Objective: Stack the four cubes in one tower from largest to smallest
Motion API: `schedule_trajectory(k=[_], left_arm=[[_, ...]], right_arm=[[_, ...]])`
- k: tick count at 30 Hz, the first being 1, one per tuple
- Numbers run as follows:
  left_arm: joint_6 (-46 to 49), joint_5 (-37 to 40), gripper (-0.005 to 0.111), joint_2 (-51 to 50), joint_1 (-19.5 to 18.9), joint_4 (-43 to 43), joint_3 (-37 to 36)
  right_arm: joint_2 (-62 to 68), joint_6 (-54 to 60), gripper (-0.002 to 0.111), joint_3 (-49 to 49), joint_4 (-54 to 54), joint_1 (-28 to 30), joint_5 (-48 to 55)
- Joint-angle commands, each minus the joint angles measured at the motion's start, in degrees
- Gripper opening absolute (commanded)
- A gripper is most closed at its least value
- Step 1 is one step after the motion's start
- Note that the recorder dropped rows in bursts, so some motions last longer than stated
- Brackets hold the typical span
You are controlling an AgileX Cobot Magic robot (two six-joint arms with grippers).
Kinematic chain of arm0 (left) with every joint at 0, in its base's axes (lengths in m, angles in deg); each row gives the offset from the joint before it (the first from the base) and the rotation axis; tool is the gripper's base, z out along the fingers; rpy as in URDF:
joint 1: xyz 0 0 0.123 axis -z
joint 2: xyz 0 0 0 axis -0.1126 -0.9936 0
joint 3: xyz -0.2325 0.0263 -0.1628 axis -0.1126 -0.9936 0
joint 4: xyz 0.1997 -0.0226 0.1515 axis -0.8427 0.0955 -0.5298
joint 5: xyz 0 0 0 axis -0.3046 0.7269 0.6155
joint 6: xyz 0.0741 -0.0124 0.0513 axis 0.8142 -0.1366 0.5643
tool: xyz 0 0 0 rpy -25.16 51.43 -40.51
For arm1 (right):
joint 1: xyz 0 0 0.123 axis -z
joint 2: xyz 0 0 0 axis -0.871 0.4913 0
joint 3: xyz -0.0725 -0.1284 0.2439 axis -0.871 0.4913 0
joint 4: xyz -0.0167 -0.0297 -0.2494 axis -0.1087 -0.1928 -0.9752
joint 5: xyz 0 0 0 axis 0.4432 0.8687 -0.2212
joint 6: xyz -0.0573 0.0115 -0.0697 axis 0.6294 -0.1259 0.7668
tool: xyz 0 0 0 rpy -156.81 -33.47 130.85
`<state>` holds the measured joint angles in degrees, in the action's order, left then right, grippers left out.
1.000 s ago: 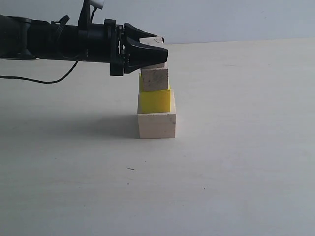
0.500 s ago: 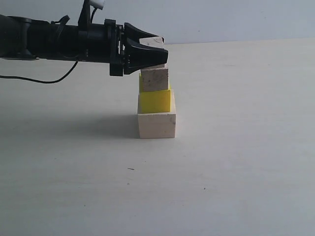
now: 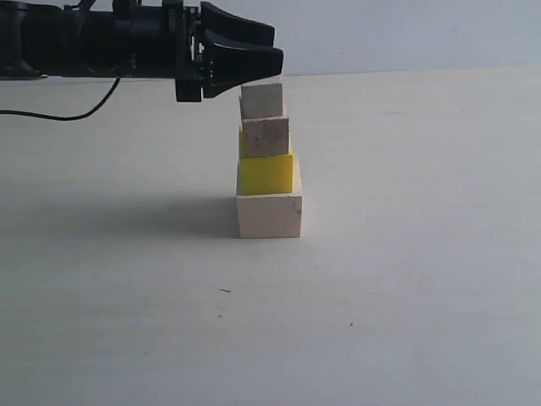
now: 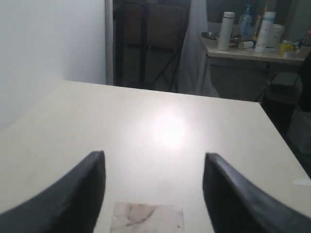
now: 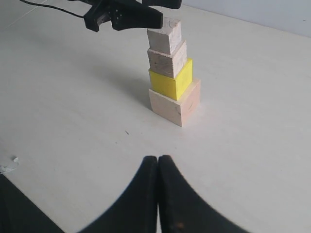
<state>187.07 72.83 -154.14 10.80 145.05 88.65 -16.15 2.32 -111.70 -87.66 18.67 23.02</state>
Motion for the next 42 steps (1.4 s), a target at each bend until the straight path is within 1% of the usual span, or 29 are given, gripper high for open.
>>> schedule_trajectory(k=[1,3,6,7,10,12,14,19,21,22,24,26,29,31,34,35,37,38,40,42], left_arm=[[-1.3,-2.7,0.042,4.5,-0.1,-1.8,0.5],[-4.4,-4.9,0.024,6.3,-0.1,-4.2,0.5],[-7.5,-6.5,0.004,8.8,-0.1,-6.1,0.5],[-8.4,-6.9,0.000,9.5,-0.1,-6.6,0.5],[-13.1,-10.6,0.000,11.7,-0.1,-8.5,0.5],[-19.7,-15.0,0.000,12.7,-0.1,-11.7,0.5],[-25.1,-17.1,0.000,13.1,-0.1,-15.2,0.5],[-39.9,-17.5,0.000,13.3,-0.1,-22.5,0.5],[-47.2,-19.5,0.000,13.2,-0.1,-25.5,-0.4],[-49.3,-19.6,0.000,13.2,-0.1,-26.3,-0.8],[-50.9,-18.7,0.000,13.2,-0.1,-27.3,-1.5],[-51.8,-15.3,0.000,13.2,-0.1,-27.7,-3.0],[-54.0,-14.4,0.000,13.3,-0.1,-27.7,-5.6],[-55.0,-14.6,0.000,13.4,-0.1,-27.7,-6.6],[-57.6,-15.2,0.000,13.6,-0.1,-26.8,-7.4],[-57.9,-16.0,0.000,13.6,-0.1,-25.7,-7.4],[-60.1,-19.6,0.000,13.6,-0.1,-24.6,-7.4],[-60.8,-21.1,0.000,13.6,-0.1,-24.6,-7.4],[-61.8,-21.3,0.000,13.6,-0.1,-24.5,-7.4],[-62.4,-21.3,0.000,13.6,-0.1,-24.5,-7.4]], right_arm=[[-0.2,0.3,0.000,0.3,-0.7,-0.1,0.0],[-0.2,0.7,0.000,0.3,-1.4,-0.1,-0.5],[-0.2,0.8,0.000,0.4,-2.5,-0.1,-2.8],[-0.2,0.8,0.000,0.8,-3.4,-0.1,-4.1],[0.8,0.7,0.000,2.3,-7.3,-0.1,-6.9],[2.5,-0.5,0.000,3.7,-11.1,-0.1,-7.8],[4.4,-2.2,0.000,5.3,-12.4,-0.1,-9.5],[12.0,-2.2,0.000,7.9,-12.2,-0.1,-17.0],[17.1,-2.2,0.000,8.0,-12.1,-0.1,-20.7],[18.7,-2.2,0.000,8.0,-11.7,-0.1,-21.9],[21.2,-2.1,0.000,8.0,-11.1,-0.1,-23.5],[22.5,-2.3,0.000,8.0,-9.0,-0.1,-25.8],[22.5,-3.9,0.000,8.0,-7.7,-0.1,-27.5],[22.5,-7.7,0.000,8.0,-7.5,-0.1,-27.9],[22.8,-17.8,0.000,8.3,-7.5,-0.1,-27.4],[23.6,-18.7,0.000,7.9,-7.5,-0.1,-26.0],[27.8,-18.7,0.000,5.6,-7.9,1.2,-19.2],[31.9,-17.3,0.000,3.4,-8.1,2.9,-17.0],[37.0,-15.2,0.000,-0.4,-7.1,5.7,-17.7],[40.6,-11.2,0.000,-4.8,-3.9,8.4,-18.3]])
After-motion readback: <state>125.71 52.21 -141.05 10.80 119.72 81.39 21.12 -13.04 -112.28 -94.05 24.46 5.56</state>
